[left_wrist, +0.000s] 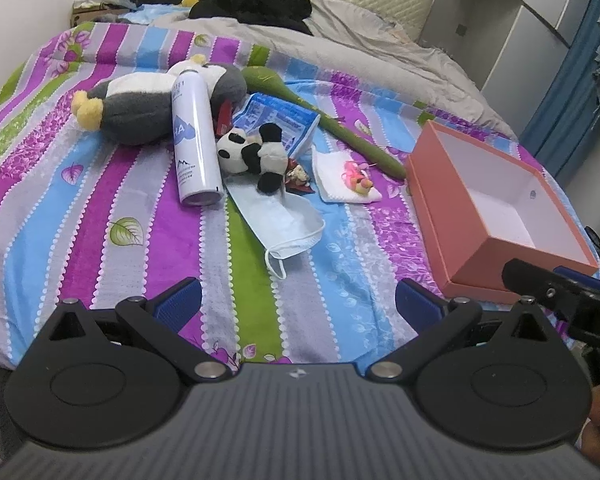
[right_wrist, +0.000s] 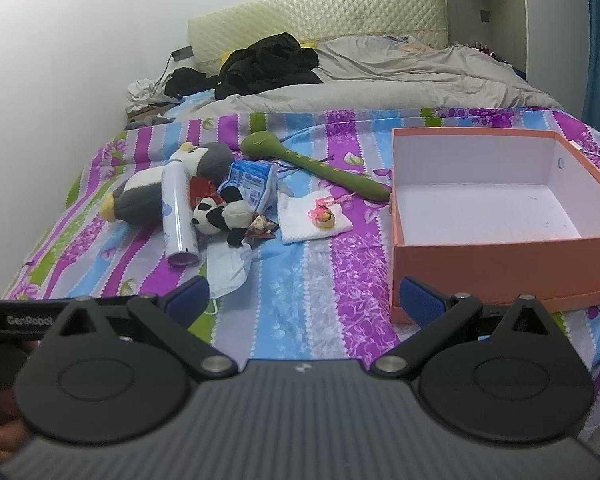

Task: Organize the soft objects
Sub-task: 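Grasp the light blue face mask with the left tool while the right tool grasps the pink-yellow squishy toy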

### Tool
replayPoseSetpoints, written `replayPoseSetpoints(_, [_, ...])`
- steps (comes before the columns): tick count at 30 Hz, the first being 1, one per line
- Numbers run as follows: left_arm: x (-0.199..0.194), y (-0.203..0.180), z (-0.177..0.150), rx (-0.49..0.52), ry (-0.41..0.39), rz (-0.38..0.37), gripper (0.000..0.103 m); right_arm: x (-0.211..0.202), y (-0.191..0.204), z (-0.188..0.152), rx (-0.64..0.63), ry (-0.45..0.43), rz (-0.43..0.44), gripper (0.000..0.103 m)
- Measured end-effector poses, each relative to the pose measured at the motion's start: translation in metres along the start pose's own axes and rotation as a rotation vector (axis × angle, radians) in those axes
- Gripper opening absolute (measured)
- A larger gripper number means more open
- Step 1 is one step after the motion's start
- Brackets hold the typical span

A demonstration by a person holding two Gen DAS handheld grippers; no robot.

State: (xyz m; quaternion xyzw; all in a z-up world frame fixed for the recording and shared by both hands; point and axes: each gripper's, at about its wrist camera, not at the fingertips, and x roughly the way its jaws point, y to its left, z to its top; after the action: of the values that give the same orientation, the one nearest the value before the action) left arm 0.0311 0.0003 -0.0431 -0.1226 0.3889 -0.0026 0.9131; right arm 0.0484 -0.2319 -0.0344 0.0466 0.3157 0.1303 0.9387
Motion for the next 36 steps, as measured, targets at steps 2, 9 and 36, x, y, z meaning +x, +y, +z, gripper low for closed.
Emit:
replayPoseSetpoints(2, [0.008,0.002,0.003,-0.007,0.011,0.004,0.103,0.006,-0.001,0.003,0.001,0.003,0.001,0.103])
replayPoseSetpoints(9, [0.039,0.009,0.014,-0.029,0.035,0.011,0.103,0.032,-0.004,0.015,0.019,0.021,-0.001,0.103])
replayPoseSetpoints(36, [0.164,0.040,0.047,-0.177,0.120,-0.068,0.099,0.168,-0.002,0.047,-0.022,0.072,0.044,0.055])
